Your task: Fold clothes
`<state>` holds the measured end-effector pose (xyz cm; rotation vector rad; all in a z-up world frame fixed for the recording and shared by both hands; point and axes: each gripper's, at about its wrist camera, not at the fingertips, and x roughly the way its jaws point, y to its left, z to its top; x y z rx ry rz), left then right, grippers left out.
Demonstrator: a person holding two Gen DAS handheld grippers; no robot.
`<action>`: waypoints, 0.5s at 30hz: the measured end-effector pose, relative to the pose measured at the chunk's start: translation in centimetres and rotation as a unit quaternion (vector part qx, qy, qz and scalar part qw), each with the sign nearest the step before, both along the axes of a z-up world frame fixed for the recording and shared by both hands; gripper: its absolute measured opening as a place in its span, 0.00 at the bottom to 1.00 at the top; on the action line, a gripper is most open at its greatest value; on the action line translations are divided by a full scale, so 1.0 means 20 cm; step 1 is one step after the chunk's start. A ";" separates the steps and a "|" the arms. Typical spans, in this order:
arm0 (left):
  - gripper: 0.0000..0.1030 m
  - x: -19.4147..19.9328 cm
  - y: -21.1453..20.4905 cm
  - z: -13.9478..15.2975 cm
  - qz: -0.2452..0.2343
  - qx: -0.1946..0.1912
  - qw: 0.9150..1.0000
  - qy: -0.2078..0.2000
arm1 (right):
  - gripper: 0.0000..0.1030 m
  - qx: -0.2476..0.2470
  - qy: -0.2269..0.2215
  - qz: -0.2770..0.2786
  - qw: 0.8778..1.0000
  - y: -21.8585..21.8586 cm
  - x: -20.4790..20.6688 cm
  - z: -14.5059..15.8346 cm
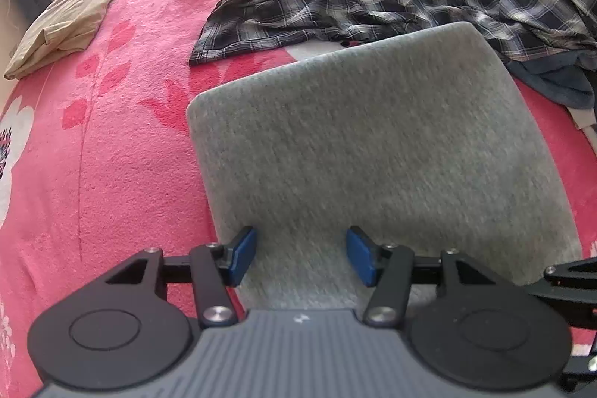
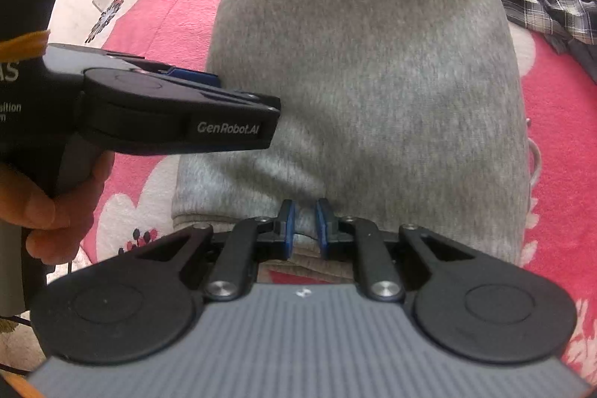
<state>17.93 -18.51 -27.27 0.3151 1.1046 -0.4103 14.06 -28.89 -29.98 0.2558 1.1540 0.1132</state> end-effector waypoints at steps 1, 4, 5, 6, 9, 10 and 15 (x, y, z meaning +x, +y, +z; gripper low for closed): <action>0.55 0.00 0.00 0.00 0.000 0.001 1.000 0.000 | 0.11 0.000 -0.001 -0.001 1.000 0.01 0.00 0.00; 0.55 0.00 -0.01 0.00 0.002 0.004 1.000 0.000 | 0.11 0.000 -0.005 -0.001 1.000 0.03 -0.05 0.00; 0.55 0.00 -0.01 0.00 0.002 0.005 1.000 0.001 | 0.11 0.000 -0.005 0.000 1.000 0.02 -0.05 0.00; 0.55 0.01 -0.01 0.00 0.002 0.006 1.000 0.001 | 0.11 0.000 -0.005 0.000 1.000 0.01 -0.05 0.00; 0.56 0.01 -0.02 -0.01 0.001 0.010 1.000 0.000 | 0.11 0.000 -0.006 0.000 1.000 0.01 -0.05 0.00; 0.56 0.01 -0.02 -0.01 0.001 0.011 1.000 0.000 | 0.11 0.000 -0.007 -0.001 1.000 0.01 -0.05 0.00; 0.57 0.00 -0.02 -0.01 0.002 0.014 1.000 0.000 | 0.11 0.000 -0.011 -0.002 1.000 0.01 -0.08 0.01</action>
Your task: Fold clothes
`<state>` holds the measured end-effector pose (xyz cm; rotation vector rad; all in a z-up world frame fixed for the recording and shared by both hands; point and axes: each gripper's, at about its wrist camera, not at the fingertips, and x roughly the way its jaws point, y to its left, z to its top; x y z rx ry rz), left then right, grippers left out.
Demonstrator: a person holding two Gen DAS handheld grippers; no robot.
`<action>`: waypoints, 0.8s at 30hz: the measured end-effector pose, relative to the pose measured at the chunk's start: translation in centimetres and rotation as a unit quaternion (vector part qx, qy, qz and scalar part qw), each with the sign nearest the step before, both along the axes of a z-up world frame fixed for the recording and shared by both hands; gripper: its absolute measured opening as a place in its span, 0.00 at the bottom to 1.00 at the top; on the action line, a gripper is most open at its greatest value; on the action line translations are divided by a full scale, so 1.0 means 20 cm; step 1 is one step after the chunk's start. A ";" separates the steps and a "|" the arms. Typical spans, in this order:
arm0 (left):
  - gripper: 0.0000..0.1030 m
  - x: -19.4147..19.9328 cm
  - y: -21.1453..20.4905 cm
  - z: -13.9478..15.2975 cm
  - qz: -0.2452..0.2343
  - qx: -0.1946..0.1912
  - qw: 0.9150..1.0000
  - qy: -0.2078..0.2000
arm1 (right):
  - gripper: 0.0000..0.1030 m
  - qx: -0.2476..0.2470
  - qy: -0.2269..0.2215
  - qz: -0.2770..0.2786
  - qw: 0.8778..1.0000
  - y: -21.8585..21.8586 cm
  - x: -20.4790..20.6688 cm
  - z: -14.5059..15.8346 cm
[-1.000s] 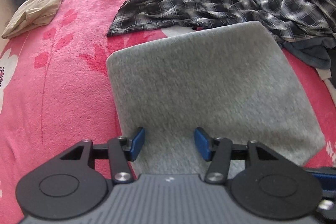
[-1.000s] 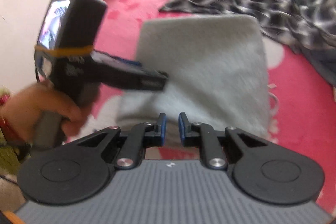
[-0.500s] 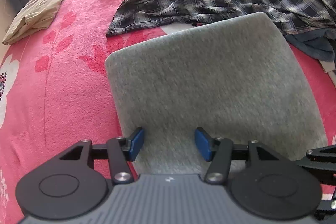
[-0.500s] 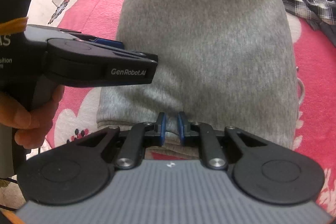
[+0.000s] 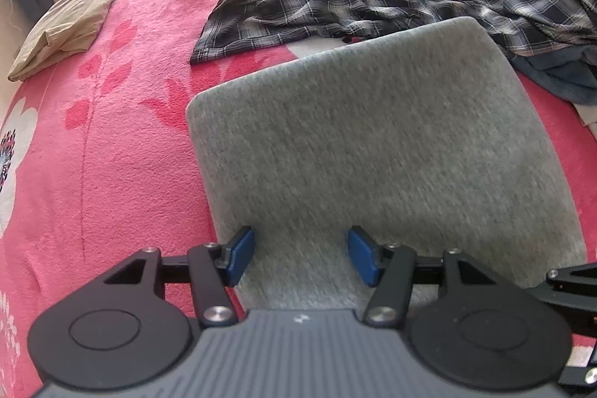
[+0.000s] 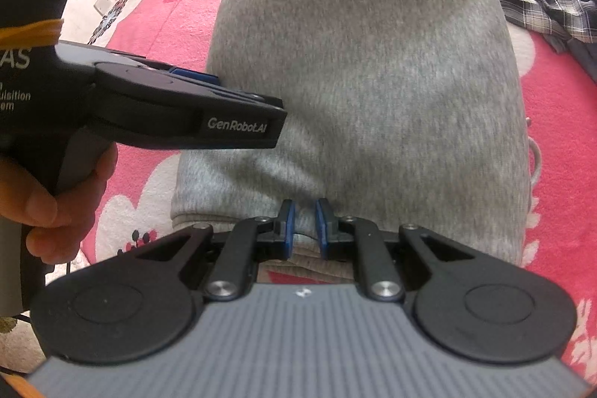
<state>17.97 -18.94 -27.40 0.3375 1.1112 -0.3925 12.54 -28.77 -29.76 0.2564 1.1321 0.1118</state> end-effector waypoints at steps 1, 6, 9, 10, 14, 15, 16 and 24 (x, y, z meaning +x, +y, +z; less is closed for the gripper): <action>0.57 0.00 0.00 0.00 0.000 0.000 1.000 0.000 | 0.11 0.000 -0.001 0.000 1.000 0.00 -0.01 0.01; 0.57 0.00 -0.01 0.00 0.000 0.004 1.000 -0.002 | 0.11 -0.002 -0.004 0.001 1.000 -0.01 -0.04 0.02; 0.58 0.00 -0.01 -0.01 0.001 0.005 1.000 -0.003 | 0.11 -0.004 -0.007 0.002 1.000 0.00 -0.04 0.02; 0.58 0.00 -0.01 -0.01 0.001 0.005 1.000 -0.003 | 0.11 -0.005 -0.007 0.002 1.000 0.00 -0.04 0.02; 0.59 0.00 0.03 0.01 0.003 -0.007 1.000 -0.003 | 0.11 0.007 -0.009 -0.007 1.000 -0.01 -0.04 0.02; 0.59 -0.01 0.06 0.03 0.004 -0.011 1.000 -0.007 | 0.11 0.019 -0.013 -0.011 1.000 -0.03 -0.04 0.03; 0.58 -0.01 0.09 0.05 0.005 -0.015 1.000 -0.011 | 0.12 0.039 -0.025 -0.023 0.999 -0.07 -0.06 0.07; 0.58 -0.26 0.31 0.19 -0.089 -0.065 0.992 -0.059 | 0.20 0.106 -0.064 -0.212 0.969 -0.62 -0.38 0.22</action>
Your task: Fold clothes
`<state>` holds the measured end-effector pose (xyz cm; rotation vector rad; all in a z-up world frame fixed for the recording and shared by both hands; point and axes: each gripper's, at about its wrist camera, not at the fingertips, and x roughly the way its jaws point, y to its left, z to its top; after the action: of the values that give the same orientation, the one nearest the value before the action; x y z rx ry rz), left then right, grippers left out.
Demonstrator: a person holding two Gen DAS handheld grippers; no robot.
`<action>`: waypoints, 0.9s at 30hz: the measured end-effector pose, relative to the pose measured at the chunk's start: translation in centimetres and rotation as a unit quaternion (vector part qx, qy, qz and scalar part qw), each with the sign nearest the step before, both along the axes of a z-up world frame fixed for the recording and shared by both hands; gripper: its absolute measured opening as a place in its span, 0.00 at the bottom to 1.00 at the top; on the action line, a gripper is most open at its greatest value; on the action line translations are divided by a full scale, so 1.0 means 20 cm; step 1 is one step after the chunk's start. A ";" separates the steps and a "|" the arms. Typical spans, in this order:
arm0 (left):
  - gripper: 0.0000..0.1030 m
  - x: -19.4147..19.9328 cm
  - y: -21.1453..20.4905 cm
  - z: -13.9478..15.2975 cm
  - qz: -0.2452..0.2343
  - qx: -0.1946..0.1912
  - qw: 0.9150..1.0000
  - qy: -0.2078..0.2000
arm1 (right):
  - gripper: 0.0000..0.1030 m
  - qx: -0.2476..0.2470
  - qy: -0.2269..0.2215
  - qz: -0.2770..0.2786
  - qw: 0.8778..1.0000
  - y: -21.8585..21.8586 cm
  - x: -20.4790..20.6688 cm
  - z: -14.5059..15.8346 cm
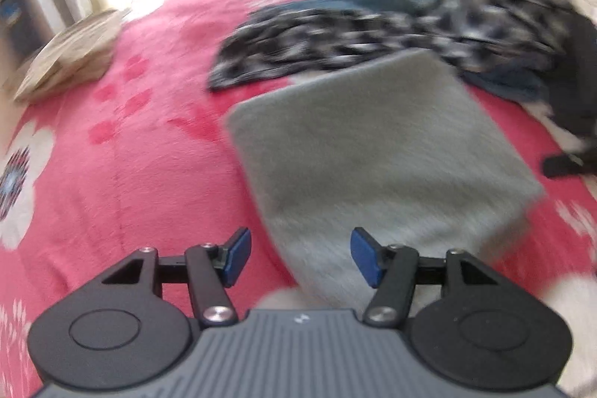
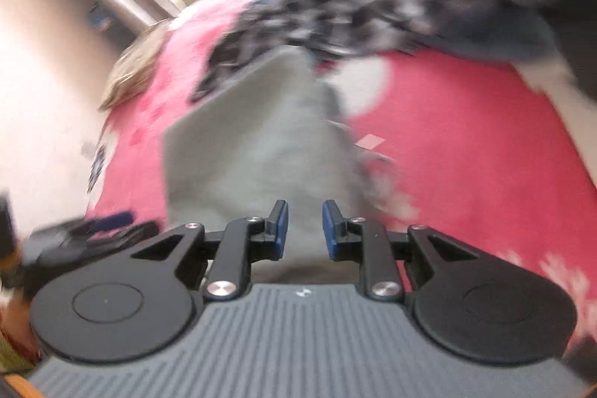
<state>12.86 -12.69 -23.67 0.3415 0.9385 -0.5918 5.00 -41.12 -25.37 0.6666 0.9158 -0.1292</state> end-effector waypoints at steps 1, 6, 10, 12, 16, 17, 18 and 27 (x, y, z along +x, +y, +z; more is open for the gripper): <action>0.58 -0.05 0.00 0.01 -0.024 -0.005 1.000 -0.006 | 0.21 0.010 0.011 -0.008 1.000 -0.03 -0.02 -0.03; 0.57 -0.25 -0.14 -0.04 -0.138 0.048 0.988 -0.042 | 0.21 0.094 0.023 -0.019 0.995 -0.04 -0.12 -0.16; 0.51 -0.27 -0.21 -0.13 -0.159 0.089 0.981 -0.059 | 0.21 0.096 0.028 0.004 0.995 0.03 -0.12 -0.19; 0.47 -0.27 -0.21 -0.14 -0.156 0.090 0.982 -0.060 | 0.21 0.080 0.043 0.021 0.996 0.05 -0.10 -0.22; 0.45 -0.27 -0.19 -0.15 -0.152 0.091 0.982 -0.060 | 0.20 0.049 0.070 0.064 0.994 0.11 0.00 -0.29; 0.45 -0.27 -0.18 -0.15 -0.152 0.092 0.982 -0.059 | 0.20 0.046 0.074 0.077 0.993 0.12 0.03 -0.31; 0.45 -0.28 -0.18 -0.16 -0.152 0.092 0.982 -0.058 | 0.20 0.043 0.075 0.087 0.992 0.13 0.07 -0.32; 0.46 -0.29 -0.13 -0.17 -0.146 0.075 0.984 -0.067 | 0.19 0.060 0.030 0.031 0.997 0.10 -0.02 -0.25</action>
<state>7.07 -15.38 -27.15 0.6537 0.8105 -0.7570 4.54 -39.08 -30.44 0.7471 1.0067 -0.0385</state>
